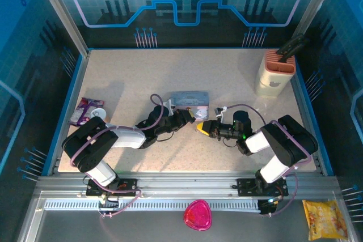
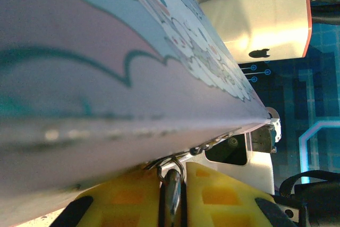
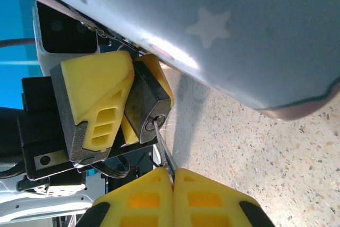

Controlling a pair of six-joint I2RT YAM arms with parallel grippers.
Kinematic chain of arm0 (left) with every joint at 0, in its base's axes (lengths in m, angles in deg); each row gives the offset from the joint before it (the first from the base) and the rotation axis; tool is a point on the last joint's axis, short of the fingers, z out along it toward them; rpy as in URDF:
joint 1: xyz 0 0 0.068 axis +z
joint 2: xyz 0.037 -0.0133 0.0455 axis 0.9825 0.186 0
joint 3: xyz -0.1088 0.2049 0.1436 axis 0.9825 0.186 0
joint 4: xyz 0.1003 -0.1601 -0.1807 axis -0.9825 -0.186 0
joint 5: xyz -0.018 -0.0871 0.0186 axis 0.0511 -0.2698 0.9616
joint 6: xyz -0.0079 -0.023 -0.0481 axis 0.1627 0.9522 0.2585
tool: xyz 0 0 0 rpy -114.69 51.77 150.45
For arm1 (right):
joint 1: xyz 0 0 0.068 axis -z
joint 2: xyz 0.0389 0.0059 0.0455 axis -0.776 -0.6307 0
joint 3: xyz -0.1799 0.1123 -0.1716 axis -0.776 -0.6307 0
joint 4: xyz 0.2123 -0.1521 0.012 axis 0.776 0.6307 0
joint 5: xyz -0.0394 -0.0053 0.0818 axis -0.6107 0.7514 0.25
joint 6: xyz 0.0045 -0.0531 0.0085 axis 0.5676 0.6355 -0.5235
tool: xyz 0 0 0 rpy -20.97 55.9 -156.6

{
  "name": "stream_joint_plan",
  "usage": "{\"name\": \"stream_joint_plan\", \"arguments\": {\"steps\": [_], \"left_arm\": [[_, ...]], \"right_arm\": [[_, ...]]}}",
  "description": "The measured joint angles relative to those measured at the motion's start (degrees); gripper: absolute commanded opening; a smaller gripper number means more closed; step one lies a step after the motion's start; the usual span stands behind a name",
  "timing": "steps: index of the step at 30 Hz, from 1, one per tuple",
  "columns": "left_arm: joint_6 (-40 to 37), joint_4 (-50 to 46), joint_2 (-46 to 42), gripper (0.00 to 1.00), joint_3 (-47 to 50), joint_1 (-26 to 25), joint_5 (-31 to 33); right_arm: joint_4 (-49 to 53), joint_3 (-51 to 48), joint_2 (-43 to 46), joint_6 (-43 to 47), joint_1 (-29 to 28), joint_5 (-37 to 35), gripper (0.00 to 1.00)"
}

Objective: Unlock a padlock with a key

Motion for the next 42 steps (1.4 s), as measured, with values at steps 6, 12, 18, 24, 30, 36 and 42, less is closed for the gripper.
{"name": "stream_joint_plan", "arguments": {"steps": [6, 12, 18, 24, 30, 36, 42], "left_arm": [[0.0, -0.02, 0.02, 0.08, -0.11, -0.09, -0.02], [0.0, -0.42, 0.02, 0.06, -0.15, -0.35, 0.0], [-0.26, -1.27, 0.02, 0.06, -0.52, -0.85, 0.37], [-0.42, -2.4, 0.04, 0.05, -1.16, -0.94, 1.51], [-0.46, -3.26, 0.11, 0.05, -1.57, -1.57, 2.82], [-0.46, -3.93, 0.55, 0.06, -2.38, -1.81, 4.07], [-0.92, -3.85, 1.66, 0.06, -3.15, -1.92, 4.35]], "right_arm": [[0.02, 0.0, 0.0, 0.26, 0.48, 0.22, 0.0], [0.72, 0.0, 0.0, 0.7, 1.18, 0.59, 0.0], [2.01, 0.42, 0.0, 1.11, 1.95, 1.88, 0.0], [4.35, 1.64, 0.04, 1.95, 1.95, 1.73, 0.0], [4.94, 1.97, 0.11, 1.92, 2.23, 1.68, 0.0], [5.03, 2.71, -0.28, 1.68, 2.51, 1.66, 0.0], [6.32, 3.54, -0.2, 1.95, 2.12, 1.38, 0.0]]}}
